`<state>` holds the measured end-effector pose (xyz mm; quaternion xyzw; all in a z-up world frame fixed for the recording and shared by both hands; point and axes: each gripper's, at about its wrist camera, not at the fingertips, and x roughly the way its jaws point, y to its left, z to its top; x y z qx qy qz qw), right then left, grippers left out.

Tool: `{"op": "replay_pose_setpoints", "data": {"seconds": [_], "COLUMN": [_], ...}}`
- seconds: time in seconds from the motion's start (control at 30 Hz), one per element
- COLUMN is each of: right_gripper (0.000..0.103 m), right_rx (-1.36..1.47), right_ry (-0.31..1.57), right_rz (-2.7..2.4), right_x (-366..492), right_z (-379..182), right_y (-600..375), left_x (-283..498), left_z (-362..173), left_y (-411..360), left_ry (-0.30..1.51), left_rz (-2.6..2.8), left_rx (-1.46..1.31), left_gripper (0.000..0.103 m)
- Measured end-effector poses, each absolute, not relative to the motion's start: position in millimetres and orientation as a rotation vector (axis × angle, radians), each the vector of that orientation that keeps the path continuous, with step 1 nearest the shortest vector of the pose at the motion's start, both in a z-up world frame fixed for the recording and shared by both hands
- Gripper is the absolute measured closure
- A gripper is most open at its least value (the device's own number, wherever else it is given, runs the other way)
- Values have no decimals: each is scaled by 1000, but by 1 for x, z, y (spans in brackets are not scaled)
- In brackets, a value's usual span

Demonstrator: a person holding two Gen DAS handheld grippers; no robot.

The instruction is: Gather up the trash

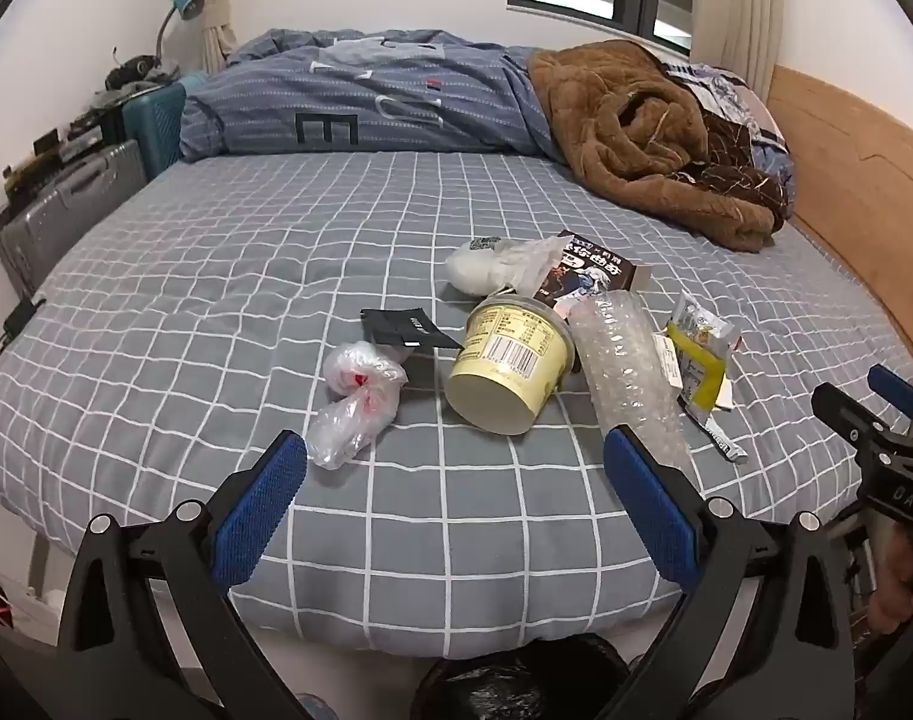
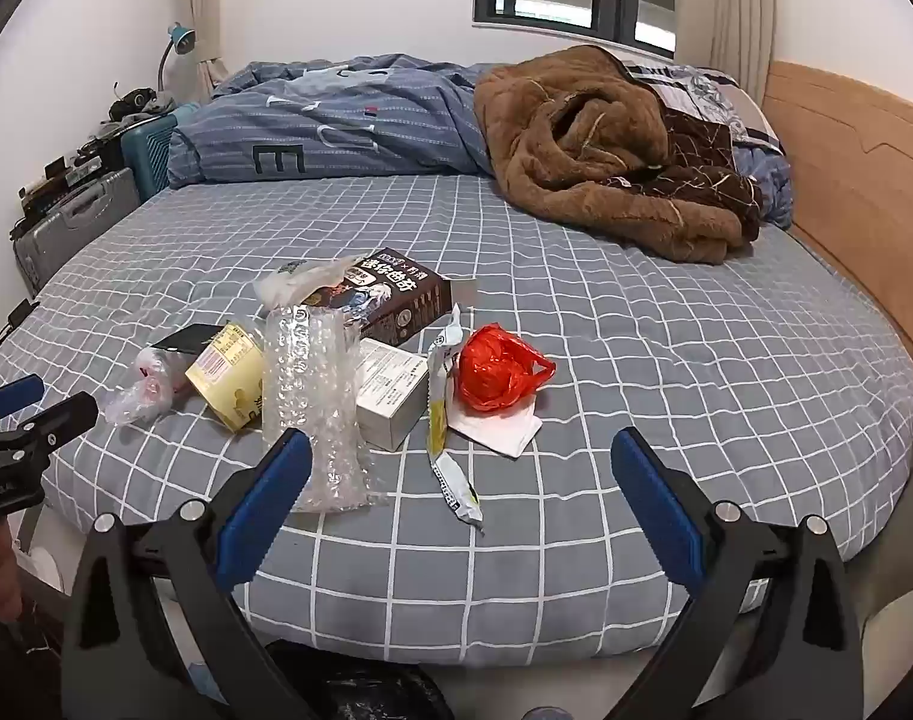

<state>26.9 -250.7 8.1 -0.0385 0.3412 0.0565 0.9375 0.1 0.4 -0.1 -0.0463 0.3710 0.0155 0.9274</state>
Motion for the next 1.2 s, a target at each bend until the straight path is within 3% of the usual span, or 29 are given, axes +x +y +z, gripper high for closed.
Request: {"op": "replay_pose_setpoints", "data": {"seconds": [1.2], "right_gripper": [7], "right_rx": [-53], "right_ry": [708], "right_rz": [104], "right_x": [28], "right_z": [6], "right_y": [-257], "left_x": [9], "left_z": [-6], "left_y": [-2], "left_ry": [767], "left_rz": [88], "left_rx": [-64], "left_gripper": [6]}}
